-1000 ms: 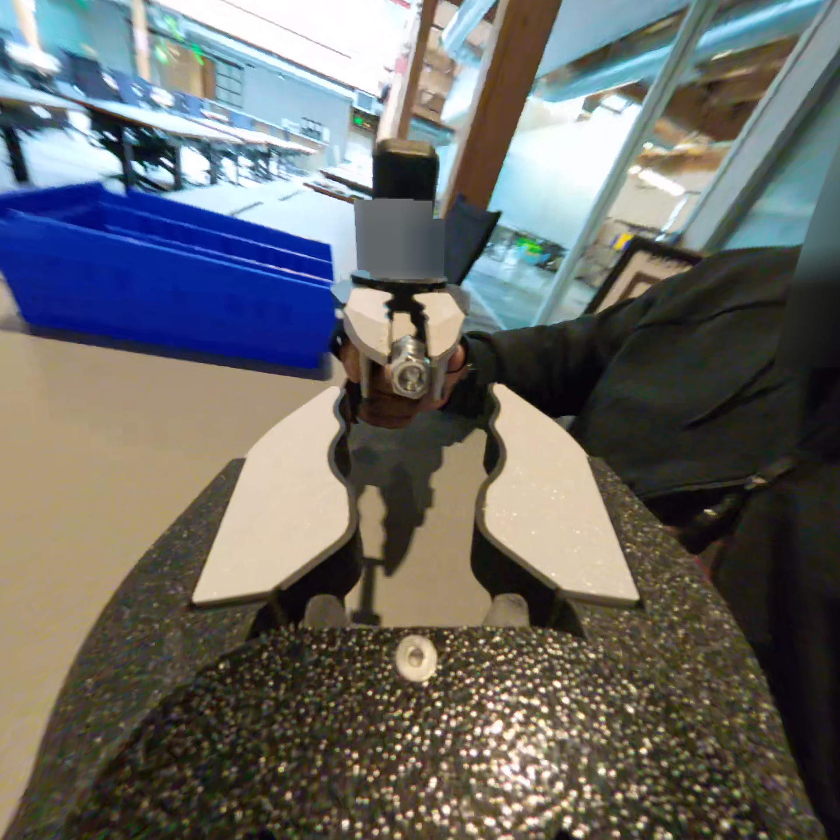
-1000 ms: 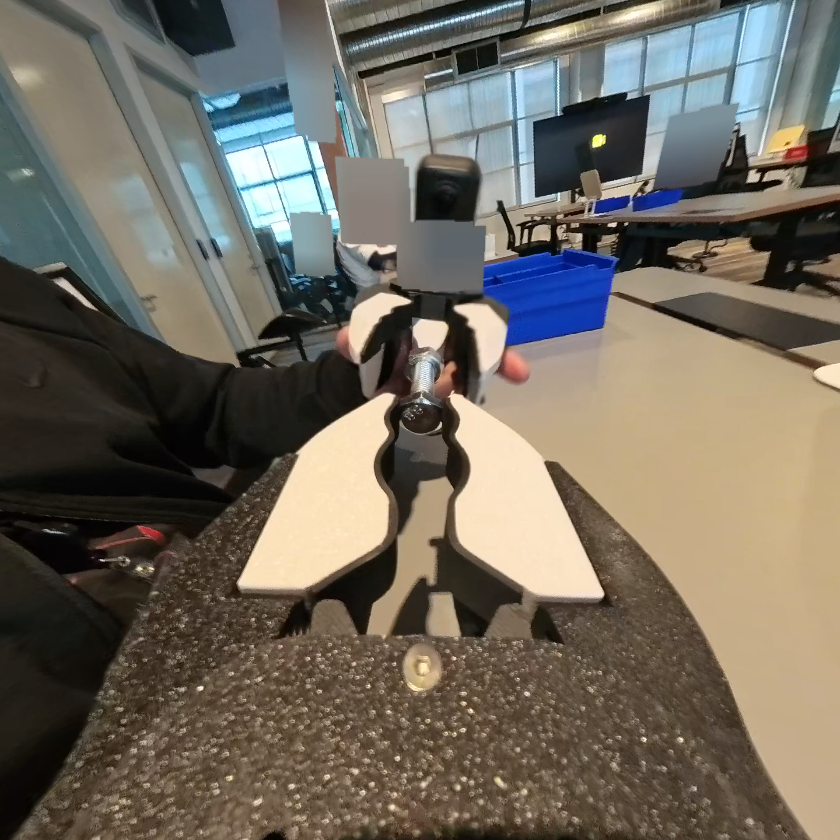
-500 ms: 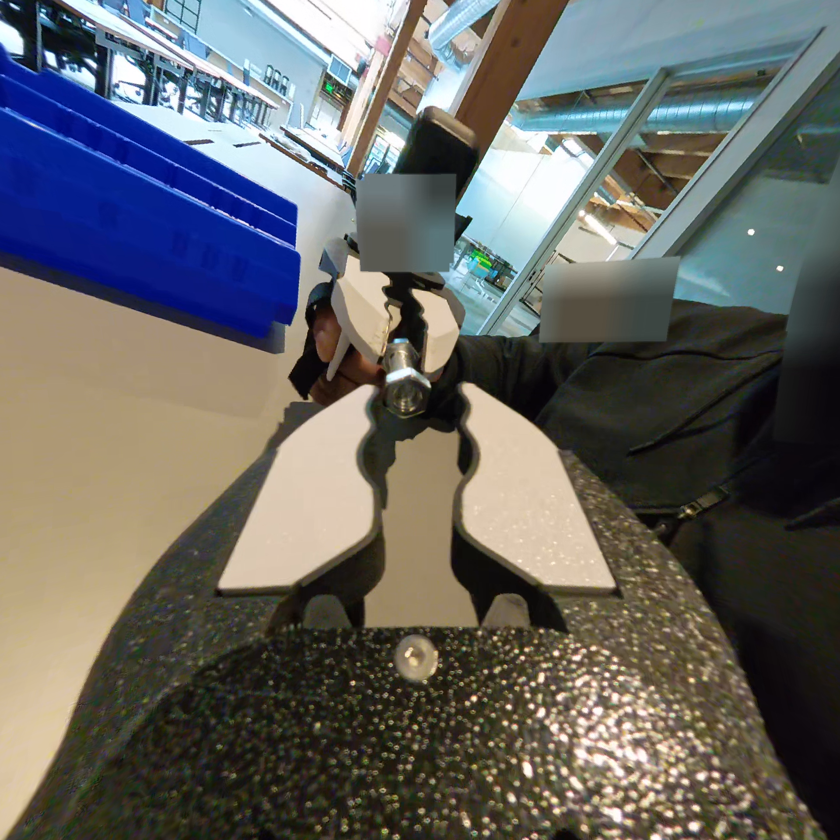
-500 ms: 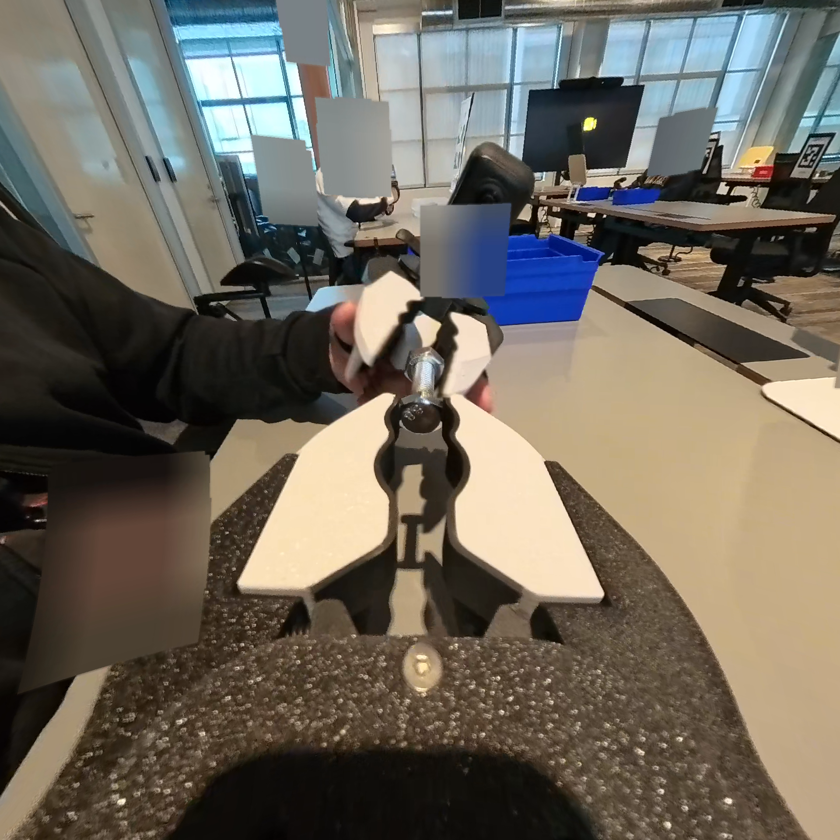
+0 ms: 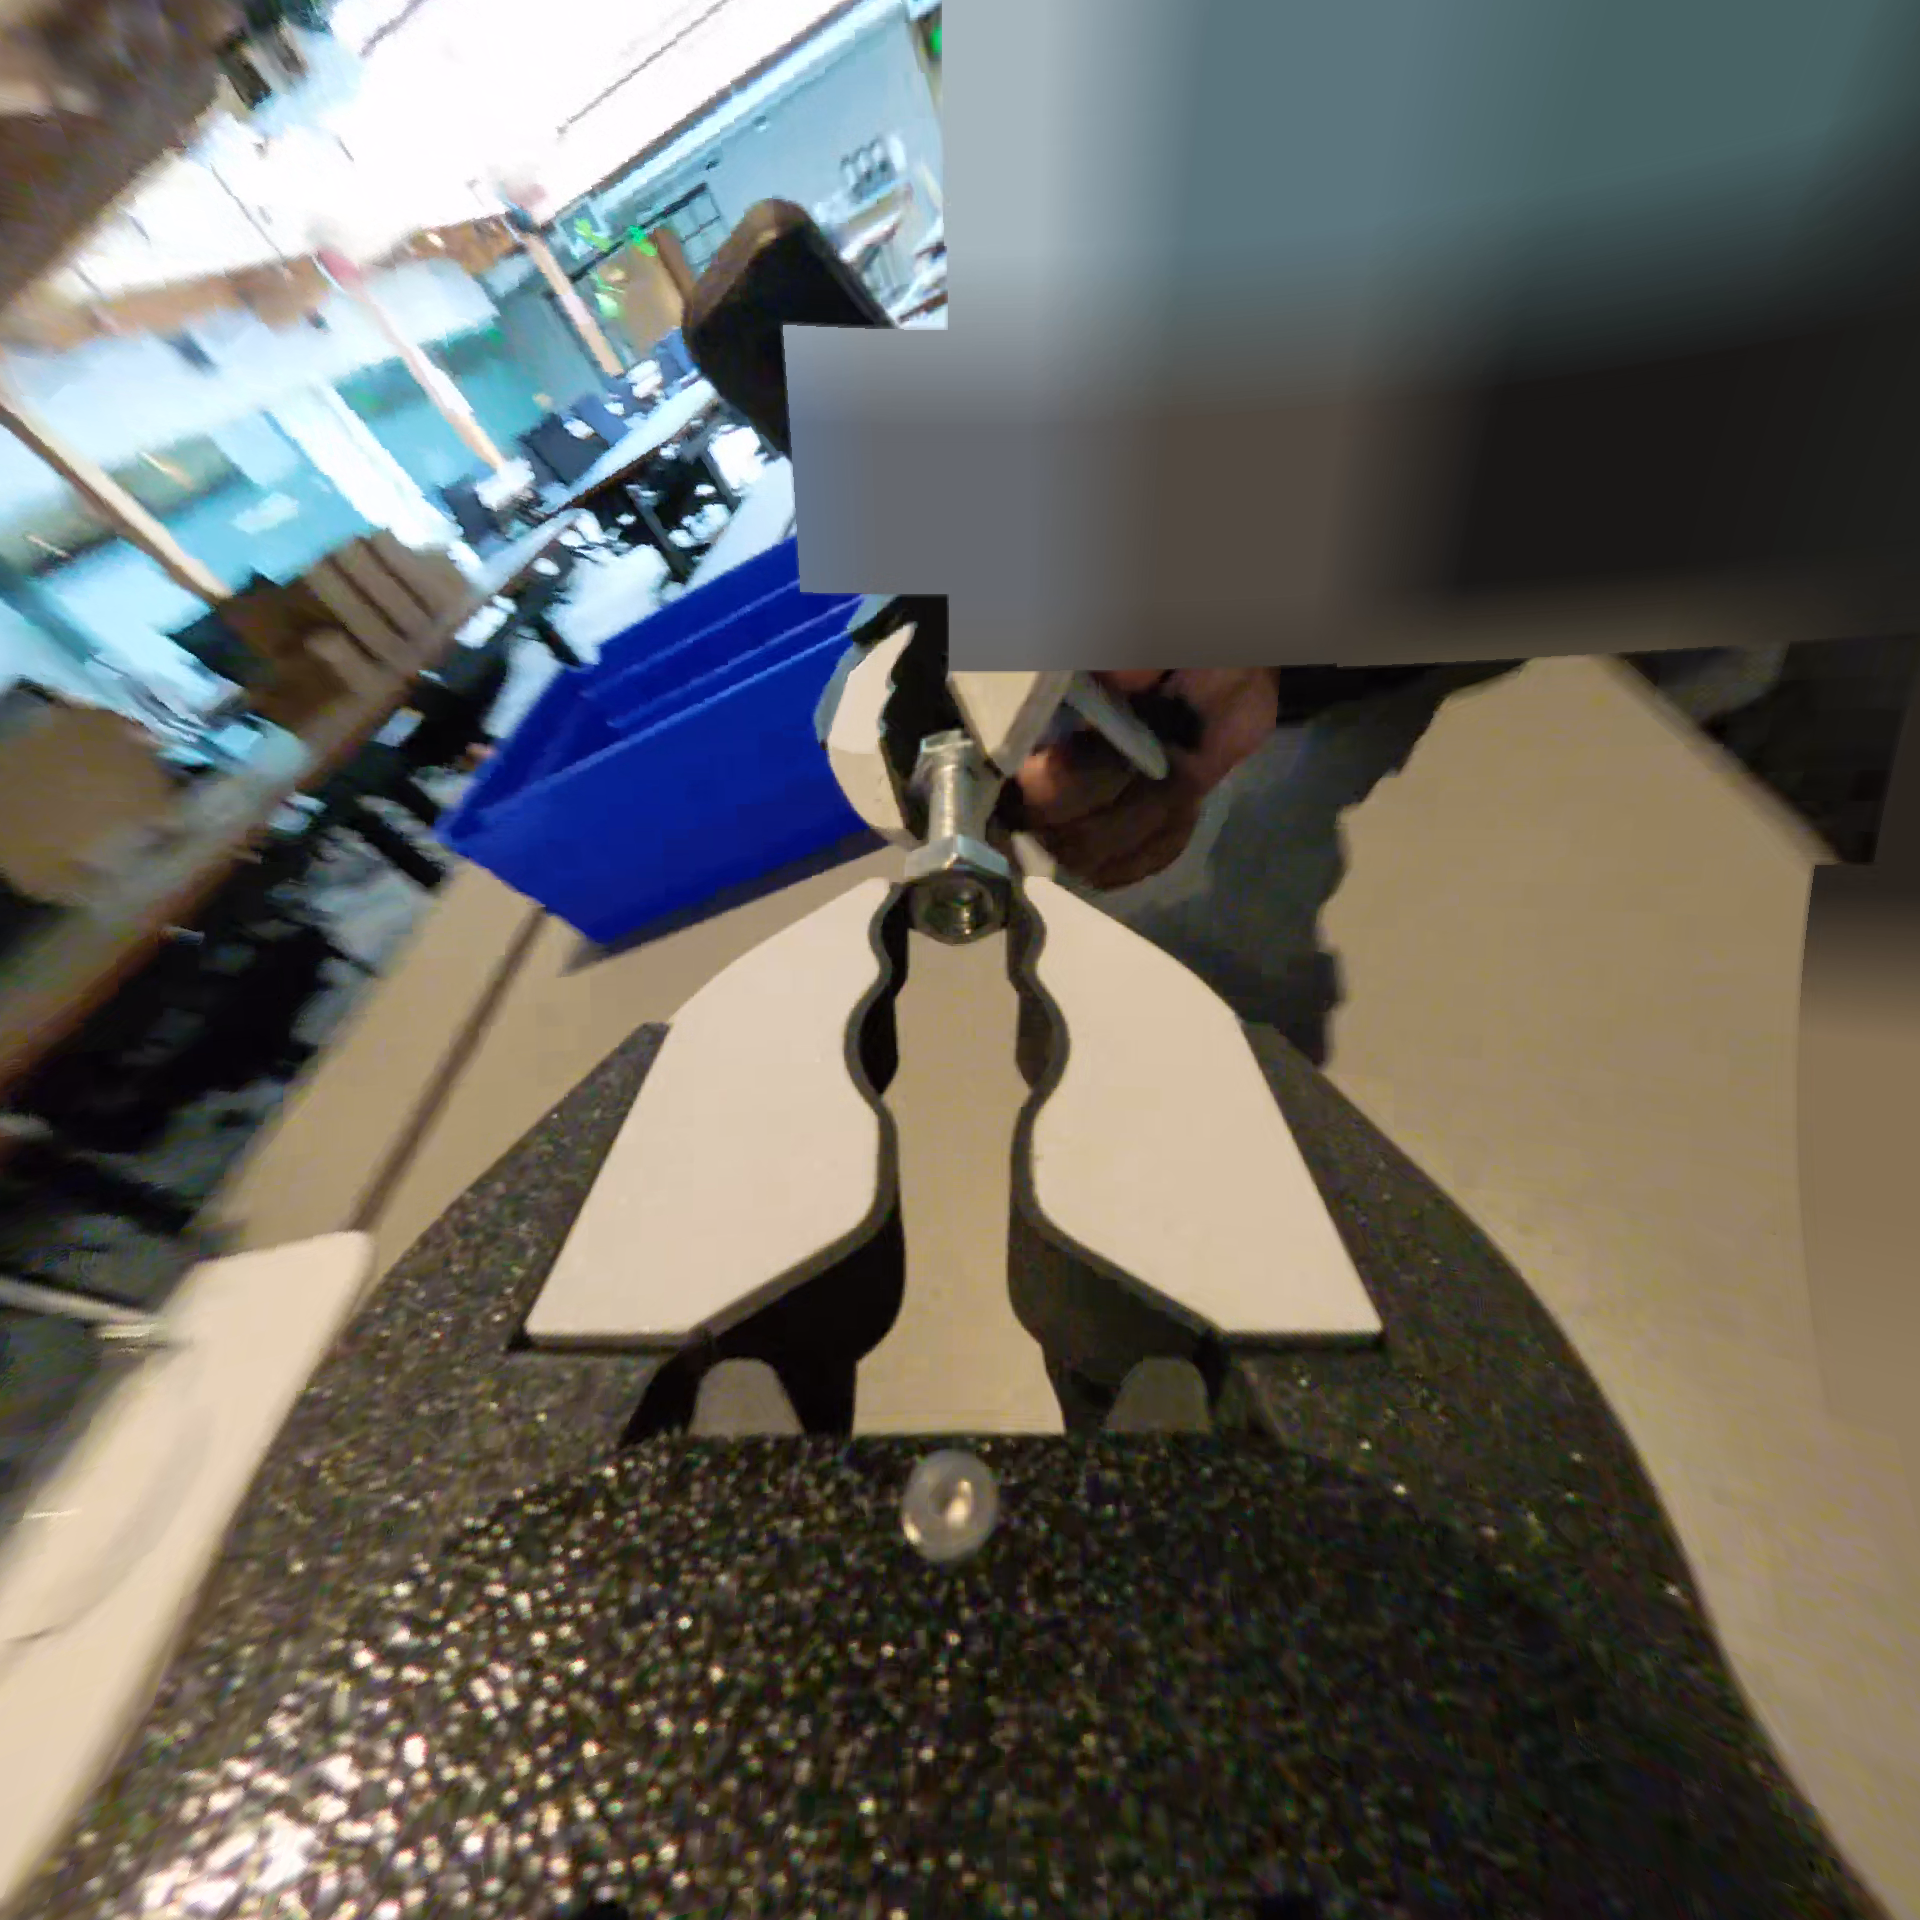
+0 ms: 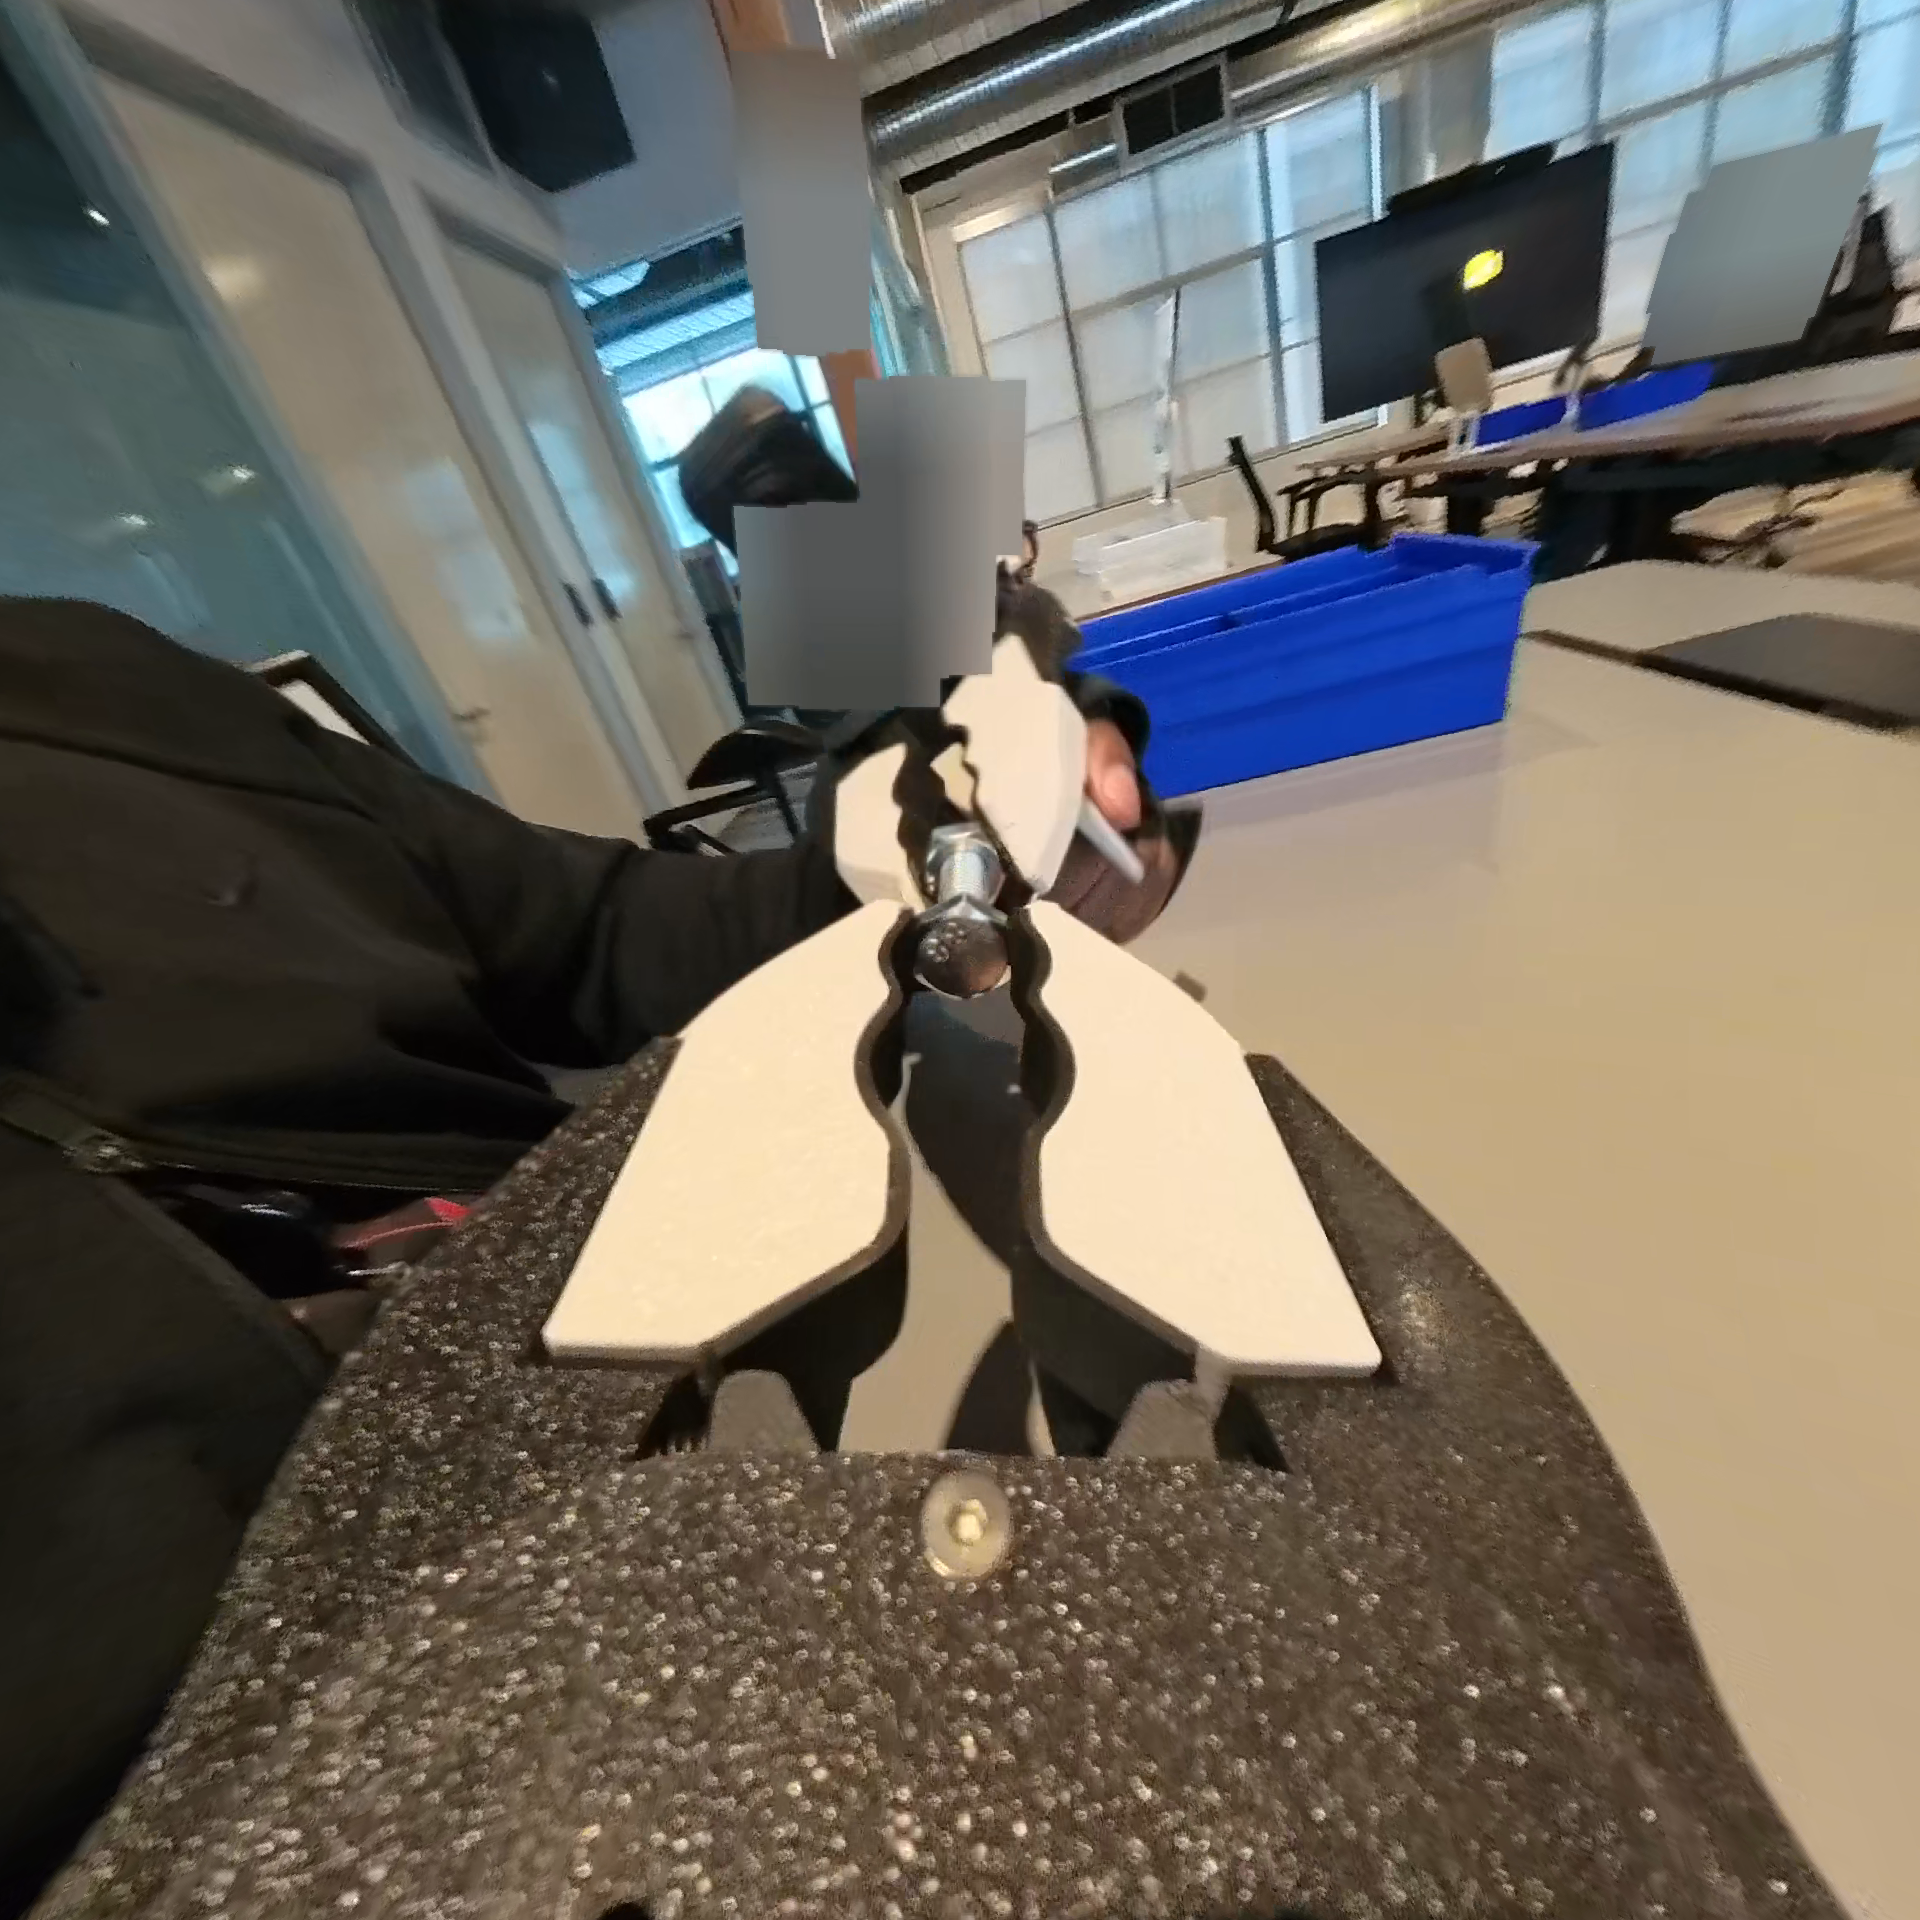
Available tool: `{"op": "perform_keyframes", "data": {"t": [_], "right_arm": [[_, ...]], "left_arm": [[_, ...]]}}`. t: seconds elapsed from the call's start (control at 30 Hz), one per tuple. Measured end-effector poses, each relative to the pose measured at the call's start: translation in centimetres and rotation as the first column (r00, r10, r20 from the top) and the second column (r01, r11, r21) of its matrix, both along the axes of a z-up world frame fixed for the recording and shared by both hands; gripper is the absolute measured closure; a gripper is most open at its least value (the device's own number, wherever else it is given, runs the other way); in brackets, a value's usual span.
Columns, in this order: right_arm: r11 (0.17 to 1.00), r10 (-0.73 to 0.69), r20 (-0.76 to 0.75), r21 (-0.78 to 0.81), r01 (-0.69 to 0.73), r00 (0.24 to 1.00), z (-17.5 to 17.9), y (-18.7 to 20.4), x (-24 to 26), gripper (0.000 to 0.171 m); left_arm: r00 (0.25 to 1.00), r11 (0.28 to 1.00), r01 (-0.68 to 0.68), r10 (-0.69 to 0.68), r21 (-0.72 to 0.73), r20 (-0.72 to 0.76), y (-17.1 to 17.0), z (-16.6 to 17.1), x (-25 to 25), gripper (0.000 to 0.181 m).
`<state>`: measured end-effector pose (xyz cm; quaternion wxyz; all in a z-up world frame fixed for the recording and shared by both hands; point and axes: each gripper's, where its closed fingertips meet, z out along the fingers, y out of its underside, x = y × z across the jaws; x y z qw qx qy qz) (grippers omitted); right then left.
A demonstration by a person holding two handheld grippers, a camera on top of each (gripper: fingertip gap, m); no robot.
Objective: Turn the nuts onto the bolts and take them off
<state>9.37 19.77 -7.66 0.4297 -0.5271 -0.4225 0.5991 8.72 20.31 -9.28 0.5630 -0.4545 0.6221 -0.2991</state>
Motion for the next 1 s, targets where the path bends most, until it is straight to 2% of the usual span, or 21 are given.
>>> {"op": "perform_keyframes", "data": {"t": [0.07,0.23,0.3,0.4,0.47,0.53,0.57,0.67,0.73,0.8,0.87,0.93,1.0], "right_arm": [[1.000,0.010,-0.004,-0.014,-0.011,1.000,-0.1,-0.1,0.0,0.154],[0.999,0.024,-0.016,-0.041,-0.025,1.000,0.2,-0.3,-0.1,0.154],[0.997,0.037,-0.023,-0.064,-0.038,0.999,0.2,-0.3,-0.1,0.154],[0.994,0.047,-0.038,-0.098,-0.050,0.998,0.2,-0.3,-0.1,0.154],[0.992,0.049,-0.048,-0.113,-0.054,0.998,0.2,-0.2,-0.1,0.154],[0.992,0.049,-0.050,-0.117,-0.055,0.998,0.2,-0.3,-0.2,0.154],[0.992,0.048,-0.048,-0.115,-0.053,0.998,0.1,-0.3,-0.3,0.154],[0.992,0.045,-0.069,-0.113,-0.053,0.997,0.4,-0.4,-0.3,0.154],[0.994,0.037,-0.079,-0.102,-0.045,0.996,0.7,-0.3,-0.1,0.154],[0.996,0.022,-0.089,-0.085,-0.030,0.996,1.0,-0.2,0.1,0.154],[0.998,0.006,-0.101,-0.058,-0.012,0.995,1.3,0.0,0.5,0.154],[1.000,-0.011,-0.104,-0.015,0.009,0.995,1.6,0.1,0.8,0.154],[0.999,-0.022,-0.107,0.022,0.024,0.994,2.0,0.0,1.0,0.154]], "left_arm": [[0.998,0.985,-0.047,0.053,0.168,-0.034,0.1,-0.1,-0.1,0.164],[0.991,0.919,-0.106,0.130,0.380,-0.039,0.2,0.3,-0.2,0.163],[0.985,0.866,-0.126,0.167,0.484,-0.042,0.2,0.4,-0.3,0.164],[0.967,0.747,-0.160,0.251,0.645,-0.050,0.5,0.6,-0.5,0.164],[0.957,0.691,-0.182,0.288,0.699,-0.035,0.6,0.9,-0.5,0.164],[0.959,0.686,-0.186,0.283,0.704,-0.022,0.6,1.0,-0.4,0.161],[0.961,0.697,-0.187,0.275,0.692,-0.017,0.5,1.0,-0.3,0.153],[0.968,0.777,-0.177,0.247,0.604,-0.034,0.7,0.5,0.0,0.140],[0.982,0.856,-0.154,0.190,0.494,-0.022,0.4,0.4,0.2,0.131],[0.993,0.949,-0.112,0.114,0.296,0.012,0.0,0.8,0.3,0.126],[0.997,0.998,-0.039,0.036,0.039,0.062,-0.4,1.2,0.5,0.125],[0.990,0.975,0.036,-0.005,-0.217,0.141,-0.3,1.9,0.6,0.126],[0.981,0.913,0.099,-0.022,-0.396,0.195,0.1,2.2,0.4,0.130]]}}
